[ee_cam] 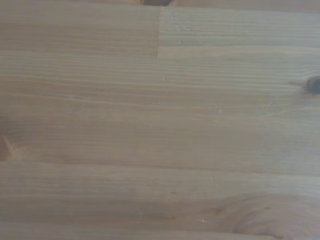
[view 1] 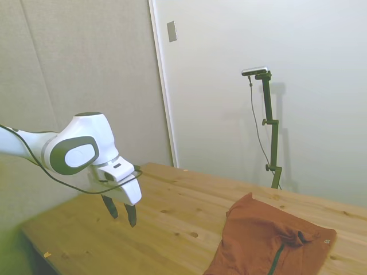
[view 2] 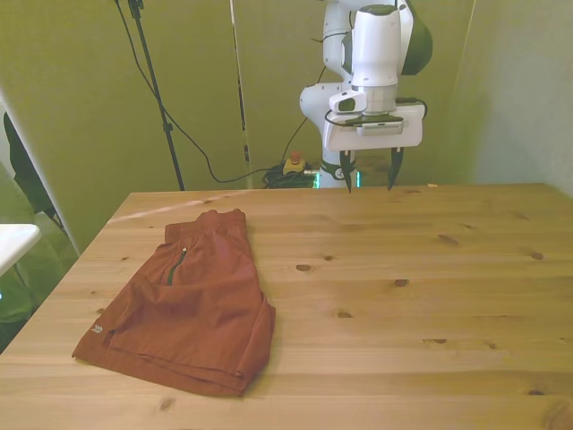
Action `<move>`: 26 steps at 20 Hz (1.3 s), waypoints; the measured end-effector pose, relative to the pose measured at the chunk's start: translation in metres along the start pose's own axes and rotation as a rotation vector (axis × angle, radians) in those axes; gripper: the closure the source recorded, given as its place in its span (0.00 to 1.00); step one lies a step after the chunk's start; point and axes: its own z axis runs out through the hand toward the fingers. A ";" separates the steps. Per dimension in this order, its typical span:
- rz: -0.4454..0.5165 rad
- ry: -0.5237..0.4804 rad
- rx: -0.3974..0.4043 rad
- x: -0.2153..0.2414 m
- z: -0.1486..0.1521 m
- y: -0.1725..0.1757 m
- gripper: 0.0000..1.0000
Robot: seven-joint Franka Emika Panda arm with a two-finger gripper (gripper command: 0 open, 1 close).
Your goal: Unfold the shorts
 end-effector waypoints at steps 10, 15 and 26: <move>0.144 0.106 0.076 0.089 -0.046 0.006 0.00; 0.298 0.171 0.113 0.189 -0.065 0.040 0.00; 0.580 0.240 0.149 0.357 -0.036 0.133 0.00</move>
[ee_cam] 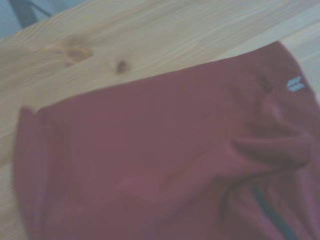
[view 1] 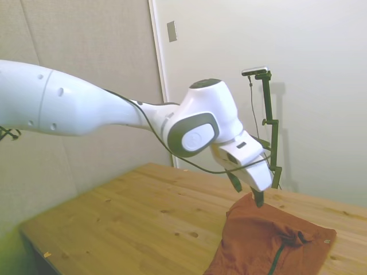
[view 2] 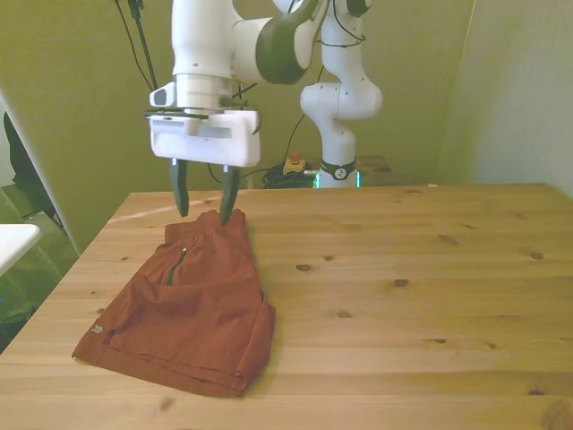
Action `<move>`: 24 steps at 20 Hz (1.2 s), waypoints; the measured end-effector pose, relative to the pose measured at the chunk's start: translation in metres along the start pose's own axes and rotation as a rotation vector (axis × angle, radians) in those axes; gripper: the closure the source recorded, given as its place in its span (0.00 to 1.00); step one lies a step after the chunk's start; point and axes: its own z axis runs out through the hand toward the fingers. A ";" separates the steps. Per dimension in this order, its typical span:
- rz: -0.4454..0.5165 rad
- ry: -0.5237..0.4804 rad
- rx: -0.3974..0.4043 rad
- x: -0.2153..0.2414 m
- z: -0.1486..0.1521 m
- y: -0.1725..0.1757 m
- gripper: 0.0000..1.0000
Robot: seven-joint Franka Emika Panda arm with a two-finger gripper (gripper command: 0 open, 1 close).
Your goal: Unfold the shorts
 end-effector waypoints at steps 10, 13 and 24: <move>0.113 -0.005 0.012 0.079 0.081 -0.018 0.00; 0.120 -0.034 0.004 0.080 0.107 -0.027 0.00; 0.128 -0.090 -0.026 0.076 0.148 -0.028 0.00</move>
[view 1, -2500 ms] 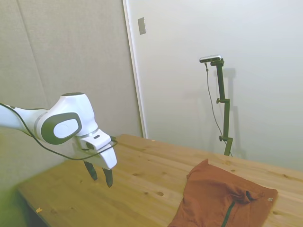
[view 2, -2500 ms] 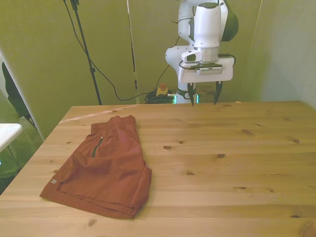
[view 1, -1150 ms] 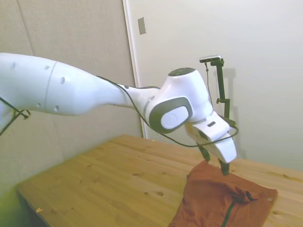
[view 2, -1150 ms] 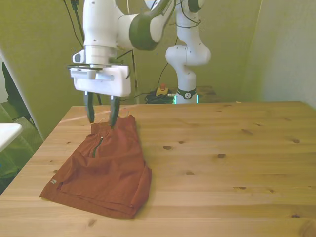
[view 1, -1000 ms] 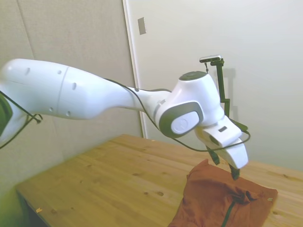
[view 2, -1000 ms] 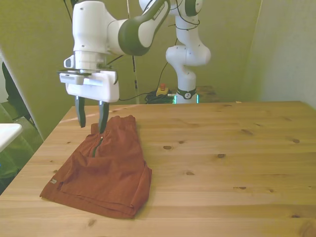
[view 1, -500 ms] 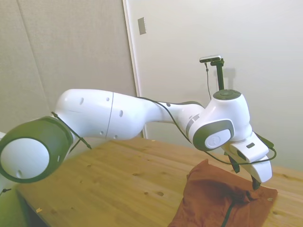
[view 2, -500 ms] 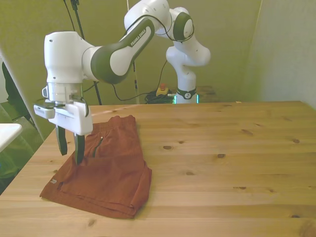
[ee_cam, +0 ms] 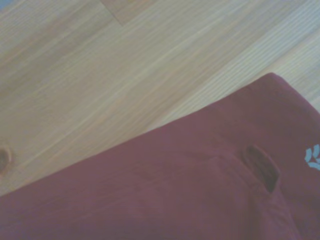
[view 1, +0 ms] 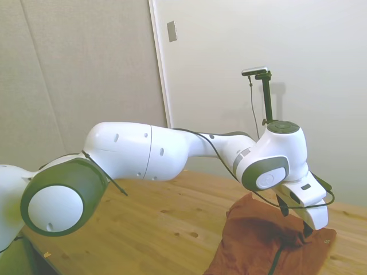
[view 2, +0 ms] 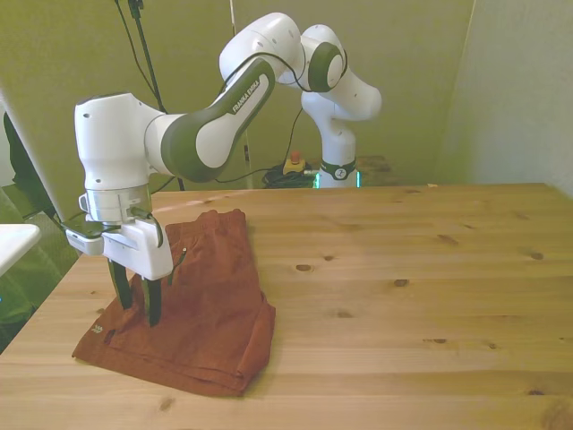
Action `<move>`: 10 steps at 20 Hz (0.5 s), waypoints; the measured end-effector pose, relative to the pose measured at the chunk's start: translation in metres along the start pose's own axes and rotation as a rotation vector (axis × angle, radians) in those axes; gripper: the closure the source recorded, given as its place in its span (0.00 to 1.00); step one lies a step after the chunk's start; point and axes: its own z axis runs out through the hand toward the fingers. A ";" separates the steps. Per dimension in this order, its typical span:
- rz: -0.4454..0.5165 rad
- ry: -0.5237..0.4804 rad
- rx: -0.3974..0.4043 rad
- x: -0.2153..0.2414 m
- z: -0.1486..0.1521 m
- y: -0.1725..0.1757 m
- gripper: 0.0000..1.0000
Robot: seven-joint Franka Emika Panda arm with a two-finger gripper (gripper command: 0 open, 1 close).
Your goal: Unfold the shorts
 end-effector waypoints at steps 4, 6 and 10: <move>0.013 -0.005 -0.012 0.005 0.006 0.010 0.00; 0.016 -0.006 -0.015 0.006 0.007 0.012 1.00; 0.013 -0.010 -0.017 0.006 0.009 0.016 1.00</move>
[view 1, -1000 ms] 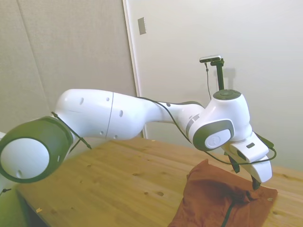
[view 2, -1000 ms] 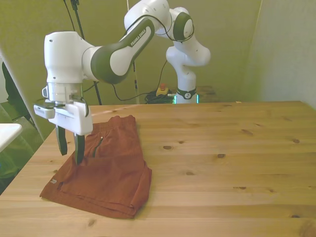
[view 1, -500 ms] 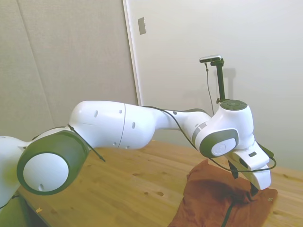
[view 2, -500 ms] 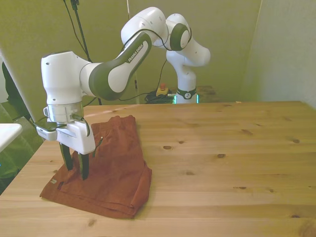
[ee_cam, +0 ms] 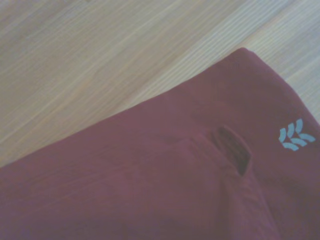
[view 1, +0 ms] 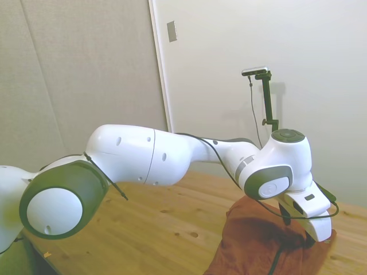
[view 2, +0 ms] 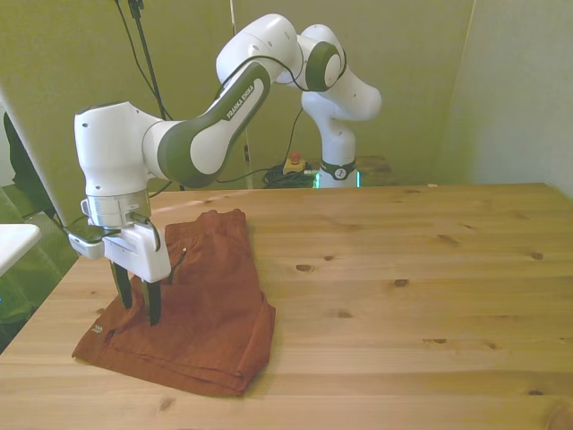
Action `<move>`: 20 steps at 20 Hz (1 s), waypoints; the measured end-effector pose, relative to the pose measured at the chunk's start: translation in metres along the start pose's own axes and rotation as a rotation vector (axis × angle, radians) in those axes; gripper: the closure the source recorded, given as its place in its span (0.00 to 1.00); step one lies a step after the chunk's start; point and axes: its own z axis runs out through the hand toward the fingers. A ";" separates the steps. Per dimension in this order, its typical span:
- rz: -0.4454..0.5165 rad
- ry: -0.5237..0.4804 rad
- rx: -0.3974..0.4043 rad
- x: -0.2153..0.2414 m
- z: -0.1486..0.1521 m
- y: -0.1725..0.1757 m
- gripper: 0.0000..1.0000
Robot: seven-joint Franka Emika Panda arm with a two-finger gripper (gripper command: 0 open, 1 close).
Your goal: Unfold the shorts
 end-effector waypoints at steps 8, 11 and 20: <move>-0.009 -0.019 0.007 -0.003 0.003 0.000 1.00; -0.015 -0.025 0.007 -0.004 0.005 0.001 1.00; -0.054 -0.044 0.019 -0.007 0.006 0.000 1.00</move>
